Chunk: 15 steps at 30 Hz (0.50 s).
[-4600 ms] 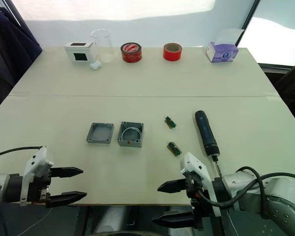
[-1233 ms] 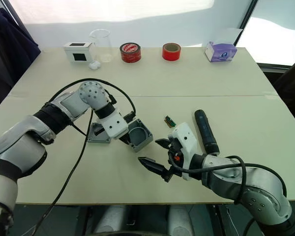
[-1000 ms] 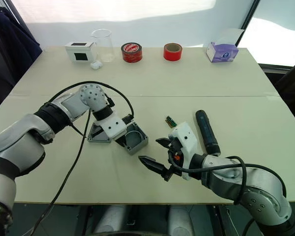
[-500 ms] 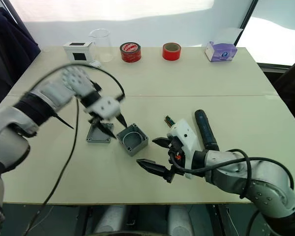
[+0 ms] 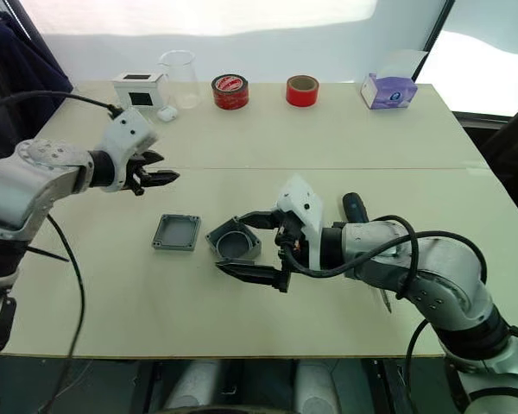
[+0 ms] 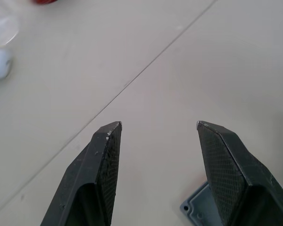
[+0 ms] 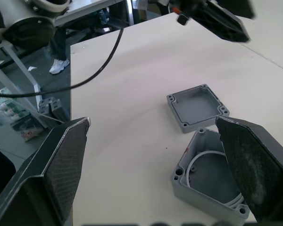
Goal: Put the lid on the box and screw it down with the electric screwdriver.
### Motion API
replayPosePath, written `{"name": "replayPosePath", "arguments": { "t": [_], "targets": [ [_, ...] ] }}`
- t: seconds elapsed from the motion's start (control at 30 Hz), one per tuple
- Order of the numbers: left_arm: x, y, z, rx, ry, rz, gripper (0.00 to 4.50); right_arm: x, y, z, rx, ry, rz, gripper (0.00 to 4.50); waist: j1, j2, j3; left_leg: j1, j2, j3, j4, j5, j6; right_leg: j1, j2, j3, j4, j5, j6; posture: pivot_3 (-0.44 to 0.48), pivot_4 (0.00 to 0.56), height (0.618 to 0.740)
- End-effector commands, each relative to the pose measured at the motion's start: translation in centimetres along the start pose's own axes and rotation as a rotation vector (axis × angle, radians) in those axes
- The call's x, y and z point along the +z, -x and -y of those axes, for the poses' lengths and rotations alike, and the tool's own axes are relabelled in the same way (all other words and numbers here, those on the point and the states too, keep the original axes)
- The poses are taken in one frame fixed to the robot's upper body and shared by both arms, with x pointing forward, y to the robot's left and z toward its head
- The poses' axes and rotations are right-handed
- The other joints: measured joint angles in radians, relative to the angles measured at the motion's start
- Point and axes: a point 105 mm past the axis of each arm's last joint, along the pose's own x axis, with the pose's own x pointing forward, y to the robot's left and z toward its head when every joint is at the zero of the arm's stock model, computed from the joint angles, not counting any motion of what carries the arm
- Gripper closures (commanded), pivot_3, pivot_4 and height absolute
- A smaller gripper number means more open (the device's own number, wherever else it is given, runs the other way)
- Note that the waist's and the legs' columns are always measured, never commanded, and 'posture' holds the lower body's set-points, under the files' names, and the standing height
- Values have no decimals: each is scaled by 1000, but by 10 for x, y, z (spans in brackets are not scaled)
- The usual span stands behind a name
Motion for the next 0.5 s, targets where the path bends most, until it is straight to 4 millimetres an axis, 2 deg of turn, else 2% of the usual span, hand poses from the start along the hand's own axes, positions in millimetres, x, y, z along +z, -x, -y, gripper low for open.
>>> {"name": "replayPosePath", "arguments": {
  "t": [0.03,0.17,0.23,0.5],
  "targets": [
    [-7,14,3,-3,176,-24,1937,6,-2,-3,29,41,39,0,4,-1,0,0,0,0,0,0,-1,0,0,0,0,0,0,0,150,740],
    [-2,20,7,-94,380,8,1937,7,-6,-3,43,45,47,0,6,-2,1,0,0,-1,0,2,-3,-1,0,0,2,0,0,0,150,740],
    [-16,15,0,-24,435,-75,1937,8,-7,-3,42,46,51,0,5,-2,1,0,0,-1,0,2,-4,-1,0,-1,2,0,0,0,150,740],
    [-40,5,2,-16,488,-196,1937,7,-11,-5,19,35,61,0,4,-1,1,0,-1,-1,-1,6,-10,-3,-1,0,8,0,0,0,150,740]
  ]
}}
